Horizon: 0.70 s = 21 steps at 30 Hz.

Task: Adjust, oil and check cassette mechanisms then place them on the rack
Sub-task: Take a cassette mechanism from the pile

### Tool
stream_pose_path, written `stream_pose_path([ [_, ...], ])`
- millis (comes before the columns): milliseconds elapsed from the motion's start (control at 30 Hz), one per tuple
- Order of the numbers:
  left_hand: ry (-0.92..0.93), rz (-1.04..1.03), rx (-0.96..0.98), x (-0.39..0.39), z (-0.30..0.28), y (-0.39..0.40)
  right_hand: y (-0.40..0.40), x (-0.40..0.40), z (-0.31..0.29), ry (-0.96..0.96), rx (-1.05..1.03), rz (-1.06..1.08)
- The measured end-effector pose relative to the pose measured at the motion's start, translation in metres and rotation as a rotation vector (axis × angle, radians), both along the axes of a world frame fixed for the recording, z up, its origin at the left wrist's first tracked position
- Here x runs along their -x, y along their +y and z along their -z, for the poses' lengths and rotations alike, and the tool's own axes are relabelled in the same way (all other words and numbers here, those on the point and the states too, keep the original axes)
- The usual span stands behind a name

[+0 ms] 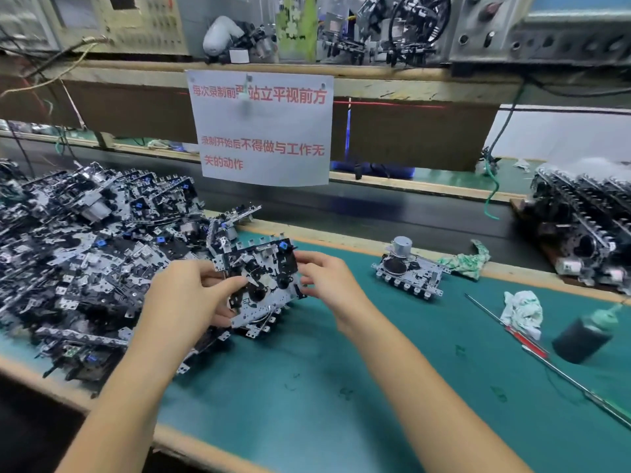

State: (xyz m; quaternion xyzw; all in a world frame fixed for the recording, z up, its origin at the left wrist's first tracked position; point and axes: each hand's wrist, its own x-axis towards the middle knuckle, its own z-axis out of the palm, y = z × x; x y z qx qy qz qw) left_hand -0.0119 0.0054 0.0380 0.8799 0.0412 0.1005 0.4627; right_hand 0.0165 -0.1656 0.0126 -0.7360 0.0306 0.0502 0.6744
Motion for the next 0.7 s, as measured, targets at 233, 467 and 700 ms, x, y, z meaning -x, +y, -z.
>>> stream_pose_path([
  [233, -0.434, 0.404, -0.162, 0.008, 0.021, -0.083, -0.096, 0.056, 0.007, -0.013, -0.303, 0.275],
  [467, -1.204, 0.710, -0.555, 0.011, 0.088, -0.157, -0.183, 0.126, 0.035, 0.008, -0.464, 0.556],
  [700, -1.228, 0.774, -0.584, 0.013, 0.116, -0.177, -0.203, 0.172, 0.077, -0.009, 0.140, 0.629],
])
